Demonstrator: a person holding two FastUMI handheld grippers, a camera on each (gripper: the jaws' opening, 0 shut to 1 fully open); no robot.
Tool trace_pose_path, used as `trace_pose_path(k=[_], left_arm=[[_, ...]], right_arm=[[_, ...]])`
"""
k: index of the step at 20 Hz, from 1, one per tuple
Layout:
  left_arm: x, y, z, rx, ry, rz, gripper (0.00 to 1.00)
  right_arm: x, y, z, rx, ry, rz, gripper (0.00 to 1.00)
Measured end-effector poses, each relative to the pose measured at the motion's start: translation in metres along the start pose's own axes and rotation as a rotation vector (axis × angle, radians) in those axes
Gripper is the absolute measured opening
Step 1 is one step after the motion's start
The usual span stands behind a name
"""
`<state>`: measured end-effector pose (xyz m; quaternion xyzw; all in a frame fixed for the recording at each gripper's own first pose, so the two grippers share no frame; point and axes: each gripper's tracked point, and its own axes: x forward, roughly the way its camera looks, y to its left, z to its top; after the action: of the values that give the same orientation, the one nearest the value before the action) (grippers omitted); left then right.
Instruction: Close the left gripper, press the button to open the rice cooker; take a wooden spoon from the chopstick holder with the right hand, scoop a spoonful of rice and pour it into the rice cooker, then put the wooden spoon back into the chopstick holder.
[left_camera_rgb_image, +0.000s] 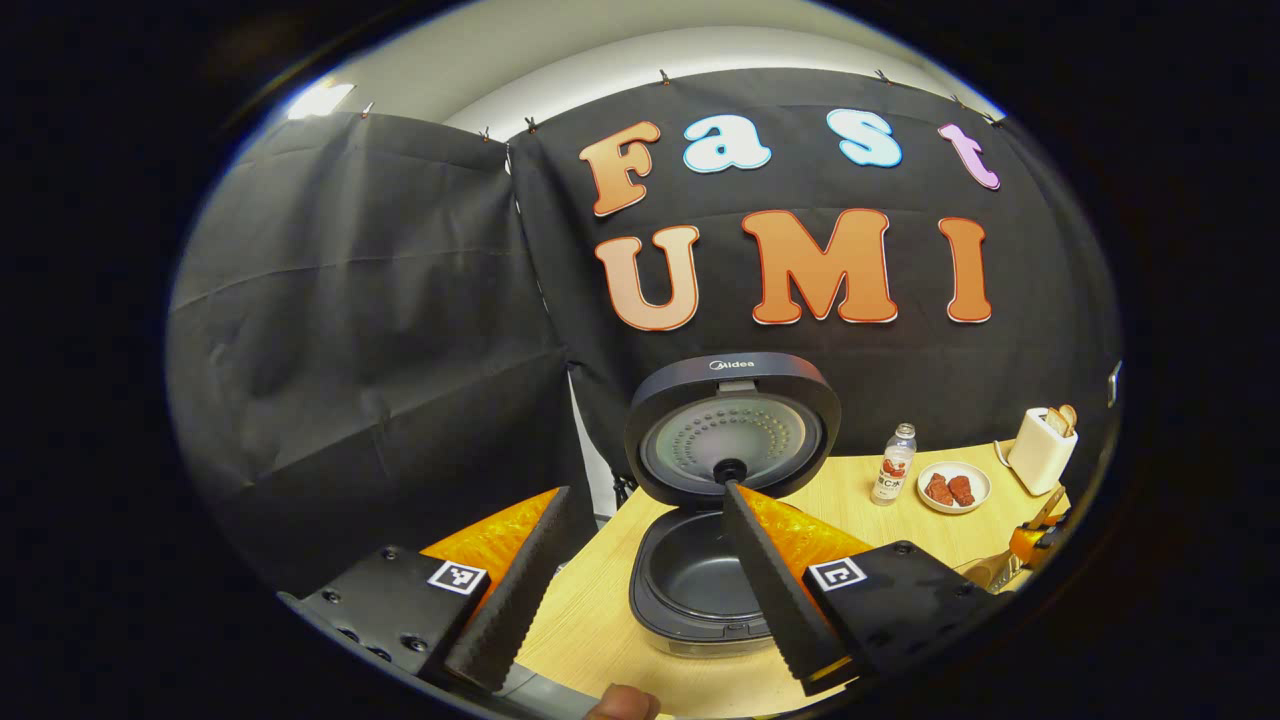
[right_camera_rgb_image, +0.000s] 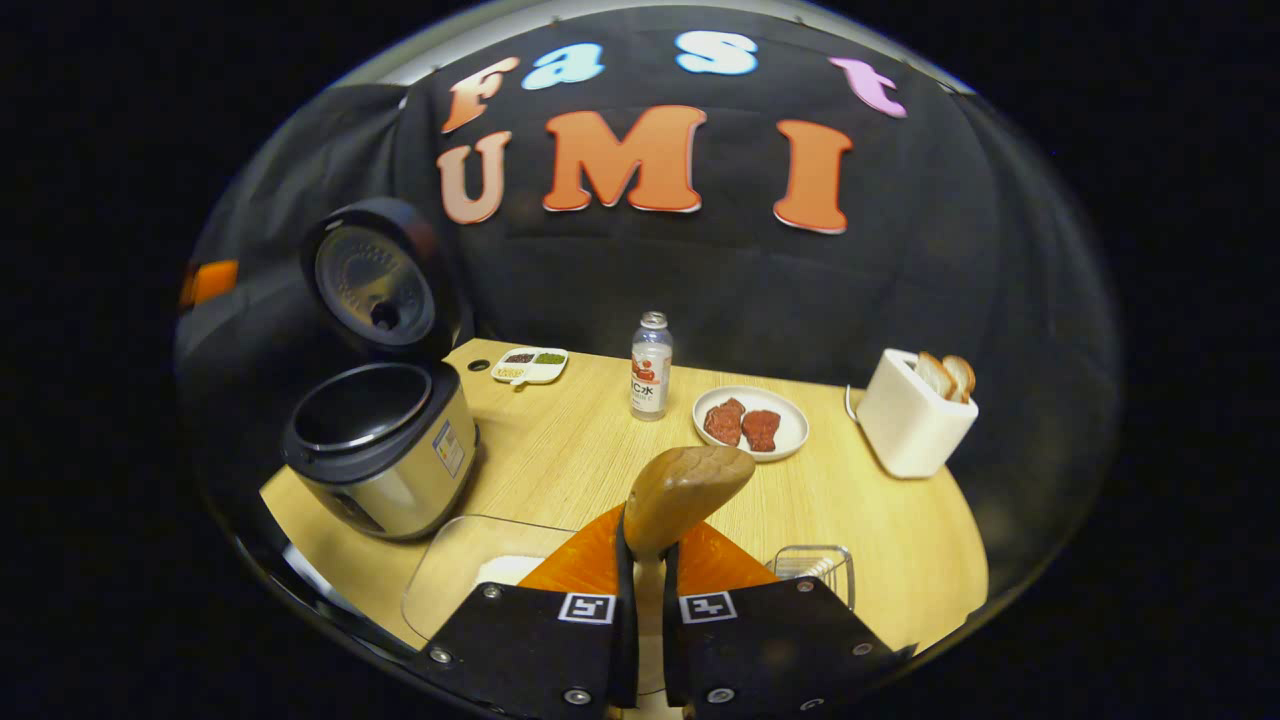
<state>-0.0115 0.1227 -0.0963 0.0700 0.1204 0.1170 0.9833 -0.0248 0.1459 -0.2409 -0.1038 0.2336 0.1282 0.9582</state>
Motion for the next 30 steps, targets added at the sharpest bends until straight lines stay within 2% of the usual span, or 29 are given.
trace_pose_path(k=[3, 5, 9, 13, 19, 24, 25, 27, 30], left_arm=[[0.002, 0.001, -0.003, 0.011, 0.007, 0.002, 1.0], [0.004, 0.004, -0.003, 0.017, 0.009, 0.01, 1.0], [0.008, 0.004, -0.004, 0.018, 0.017, 0.011, 1.0], [0.009, 0.008, -0.007, 0.034, 0.026, 0.019, 1.0], [0.011, 0.021, -0.01, 0.045, 0.036, 0.035, 1.0], [0.011, 0.034, -0.013, 0.049, 0.048, 0.048, 1.0], [0.013, 0.036, -0.015, 0.051, 0.052, 0.048, 1.0], [0.014, 0.038, -0.018, 0.052, 0.057, 0.044, 1.0], [0.019, 0.039, -0.02, 0.059, 0.063, 0.033, 1.0]], right_arm=[[-0.004, 0.019, 0.005, -0.189, -0.063, -0.01, 0.08], [-0.003, 0.025, 0.001, -0.257, -0.085, -0.012, 0.07], [0.004, 0.031, -0.032, -0.262, -0.036, -0.01, 0.06], [0.004, 0.045, -0.039, -0.259, -0.078, -0.021, 0.06], [0.015, 0.07, -0.049, -0.034, -0.027, 0.02, 0.06], [0.023, 0.061, -0.05, 0.21, 0.03, 0.003, 0.06], [0.025, 0.06, -0.049, 0.267, 0.034, 0.002, 0.09], [0.023, 0.062, -0.048, 0.375, 0.05, 0.017, 0.06], [0.023, 0.07, -0.051, 0.448, 0.071, 0.046, 0.06]])
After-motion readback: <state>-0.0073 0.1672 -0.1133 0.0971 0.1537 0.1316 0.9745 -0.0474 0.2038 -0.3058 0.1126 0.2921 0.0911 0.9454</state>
